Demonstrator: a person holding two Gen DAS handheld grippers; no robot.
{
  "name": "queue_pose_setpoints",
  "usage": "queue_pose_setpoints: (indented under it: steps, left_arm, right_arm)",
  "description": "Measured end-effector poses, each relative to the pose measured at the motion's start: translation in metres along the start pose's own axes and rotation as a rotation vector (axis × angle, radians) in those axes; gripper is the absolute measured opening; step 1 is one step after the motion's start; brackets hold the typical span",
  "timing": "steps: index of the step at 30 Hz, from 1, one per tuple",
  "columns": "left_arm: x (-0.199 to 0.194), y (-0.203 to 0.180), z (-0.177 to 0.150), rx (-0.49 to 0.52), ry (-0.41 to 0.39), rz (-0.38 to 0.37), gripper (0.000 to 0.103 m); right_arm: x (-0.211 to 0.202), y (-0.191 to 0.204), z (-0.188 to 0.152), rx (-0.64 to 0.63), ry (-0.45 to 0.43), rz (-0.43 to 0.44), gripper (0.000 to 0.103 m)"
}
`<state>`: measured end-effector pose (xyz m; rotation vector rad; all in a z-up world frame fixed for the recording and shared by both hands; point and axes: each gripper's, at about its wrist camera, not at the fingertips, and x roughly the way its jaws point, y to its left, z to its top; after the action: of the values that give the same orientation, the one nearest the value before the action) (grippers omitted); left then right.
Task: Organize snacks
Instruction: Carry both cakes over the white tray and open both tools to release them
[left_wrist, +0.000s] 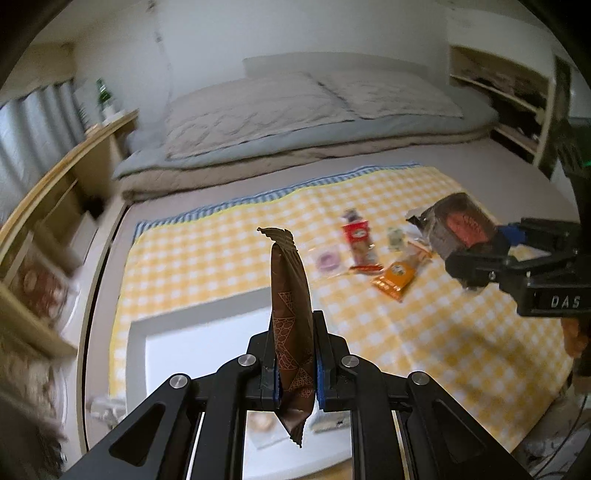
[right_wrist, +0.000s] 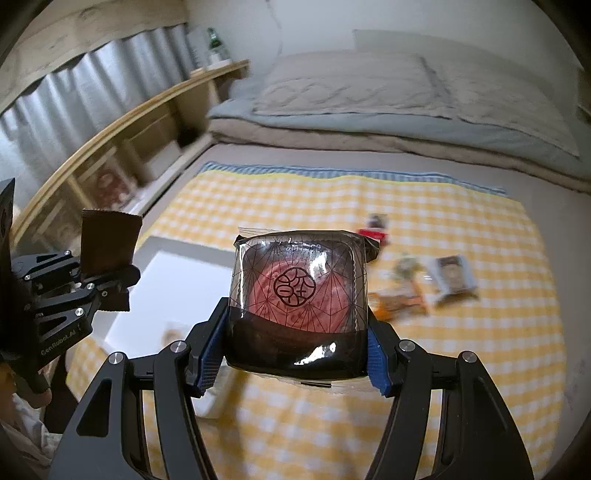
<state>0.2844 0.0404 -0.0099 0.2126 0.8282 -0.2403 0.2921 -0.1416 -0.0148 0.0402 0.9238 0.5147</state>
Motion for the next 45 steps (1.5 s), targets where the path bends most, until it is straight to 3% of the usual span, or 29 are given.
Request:
queue_pose_setpoints:
  steps: [8, 16, 27, 34, 45]
  left_arm:
    - [-0.002, 0.047, -0.025, -0.096, 0.062, 0.022, 0.013]
    - [0.042, 0.065, -0.022, -0.185, 0.158, 0.013, 0.013]
    - [0.125, 0.090, 0.002, -0.245, 0.253, -0.010, 0.013]
    - [0.175, 0.082, 0.009, -0.224, 0.261, -0.047, 0.014]
    - [0.202, 0.086, -0.003, -0.207, 0.298, 0.037, 0.016]
  right_arm:
    - [0.038, 0.049, -0.003, -0.012, 0.055, 0.074, 0.065]
    - [0.099, 0.071, -0.003, 0.051, 0.155, 0.148, 0.065]
    - [0.167, 0.050, 0.002, 0.210, 0.216, 0.203, 0.065]
    - [0.178, 0.029, 0.009, 0.238, 0.221, 0.192, 0.065]
    - [0.187, 0.028, 0.012, 0.235, 0.225, 0.211, 0.065]
